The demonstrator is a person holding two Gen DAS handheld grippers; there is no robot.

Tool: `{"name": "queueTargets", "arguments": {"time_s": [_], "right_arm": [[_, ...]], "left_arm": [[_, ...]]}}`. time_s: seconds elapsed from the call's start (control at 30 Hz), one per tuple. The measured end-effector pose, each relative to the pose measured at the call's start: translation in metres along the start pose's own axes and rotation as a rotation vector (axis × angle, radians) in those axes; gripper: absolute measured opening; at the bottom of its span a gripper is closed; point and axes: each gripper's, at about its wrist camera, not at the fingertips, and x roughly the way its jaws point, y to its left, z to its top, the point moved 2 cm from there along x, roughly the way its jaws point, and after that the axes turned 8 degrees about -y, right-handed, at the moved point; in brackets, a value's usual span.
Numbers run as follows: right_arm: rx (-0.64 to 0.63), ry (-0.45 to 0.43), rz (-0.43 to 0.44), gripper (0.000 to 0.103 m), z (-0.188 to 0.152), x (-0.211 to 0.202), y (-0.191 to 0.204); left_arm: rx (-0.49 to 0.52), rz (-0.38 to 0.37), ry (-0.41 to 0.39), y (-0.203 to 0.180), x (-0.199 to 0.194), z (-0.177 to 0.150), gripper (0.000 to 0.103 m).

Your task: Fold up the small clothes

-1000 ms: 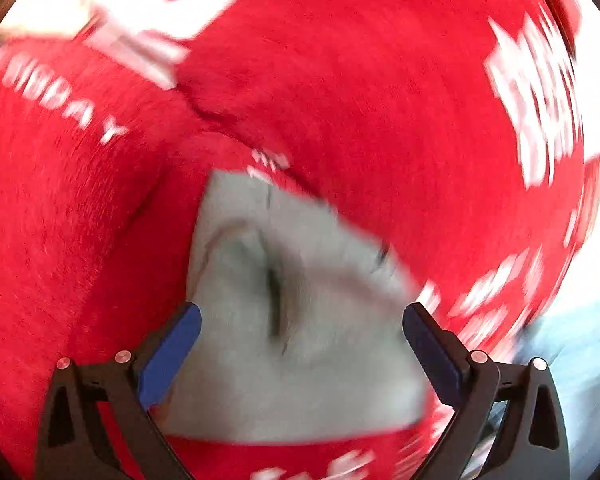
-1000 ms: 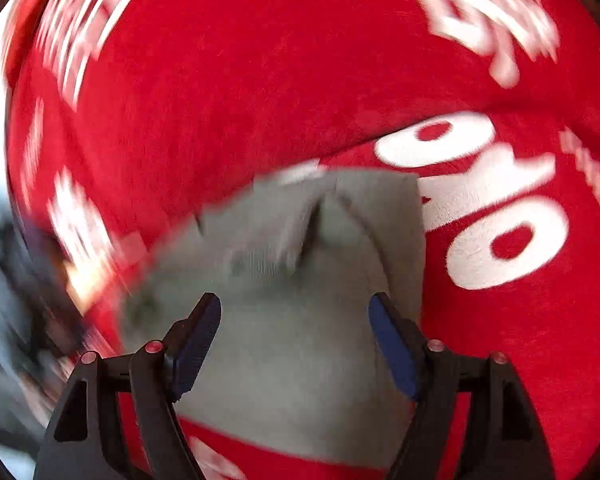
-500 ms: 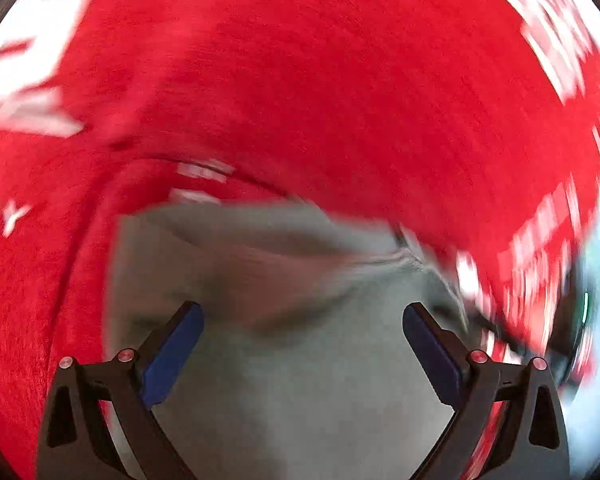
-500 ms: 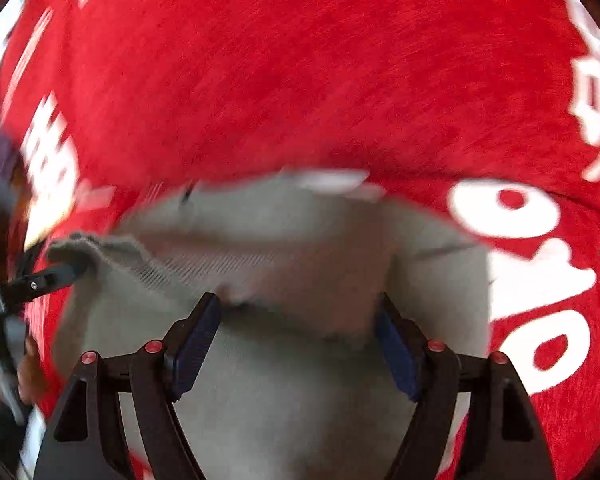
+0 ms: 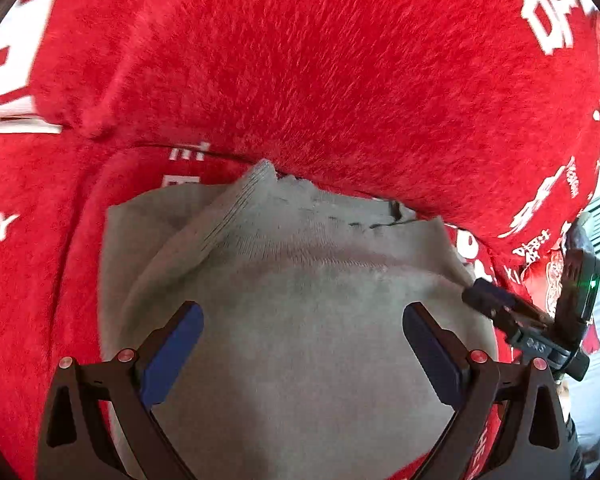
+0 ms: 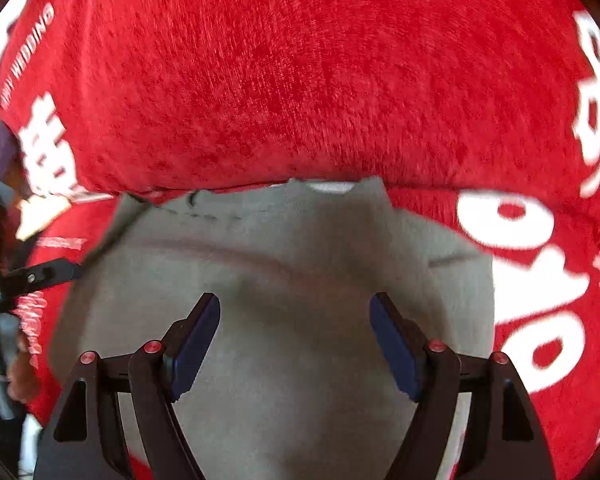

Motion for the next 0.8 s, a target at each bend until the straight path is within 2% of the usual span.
{"name": "queueTargets", "arguments": {"time_s": [0.07,0.13,0.2,0.27,0.33,0.37,0.4,0.47,0.5,0.63,0.73,0.77,0.8], "right_arm": [[0.078,0.001,-0.062,0.080,0.010,0.009,-0.015],[0.200,-0.007,-0.067,0.080,0.017,0.017,-0.037],[0.287,-0.016,-0.081,0.080,0.022,0.031,-0.059],[0.290,0.011,-0.089,0.080,0.030,0.051,-0.067],[0.296,0.058,-0.087,0.078,0.027,0.071,-0.075],[0.281,0.029,-0.091,0.046,0.030,0.070,-0.074],[0.262,0.015,-0.073,0.029,0.032,0.067,-0.072],[0.205,-0.012,-0.079,0.008,0.035,0.056,-0.068],[0.197,-0.041,-0.070,0.008,0.036,0.049,-0.068],[0.236,-0.092,-0.182,0.008,0.035,0.034,-0.086],[0.291,-0.052,-0.233,0.010,0.030,0.041,-0.097],[0.304,-0.031,-0.239,0.020,0.030,0.048,-0.097],[0.318,-0.014,-0.233,0.025,0.030,0.049,-0.098]], "left_arm": [[-0.034,0.008,0.003,0.011,0.009,0.011,0.100],[-0.058,0.075,-0.008,0.027,0.020,0.021,0.100],[-0.123,0.083,0.005,0.045,0.031,0.028,0.100],[-0.153,0.085,-0.003,0.051,0.036,0.032,0.100],[-0.136,0.103,-0.016,0.049,0.041,0.036,0.100],[-0.128,0.110,-0.025,0.047,0.039,0.035,0.100],[-0.129,0.109,-0.036,0.046,0.037,0.034,0.100],[-0.143,0.086,-0.048,0.045,0.034,0.032,0.100],[-0.139,0.082,-0.051,0.044,0.032,0.031,0.100],[-0.089,0.115,-0.046,0.034,0.040,0.025,0.100],[-0.087,0.139,-0.038,0.020,0.042,0.024,0.100],[-0.087,0.125,-0.051,0.016,0.036,0.024,0.100],[-0.078,0.114,-0.067,0.009,0.027,0.022,0.100]]}}
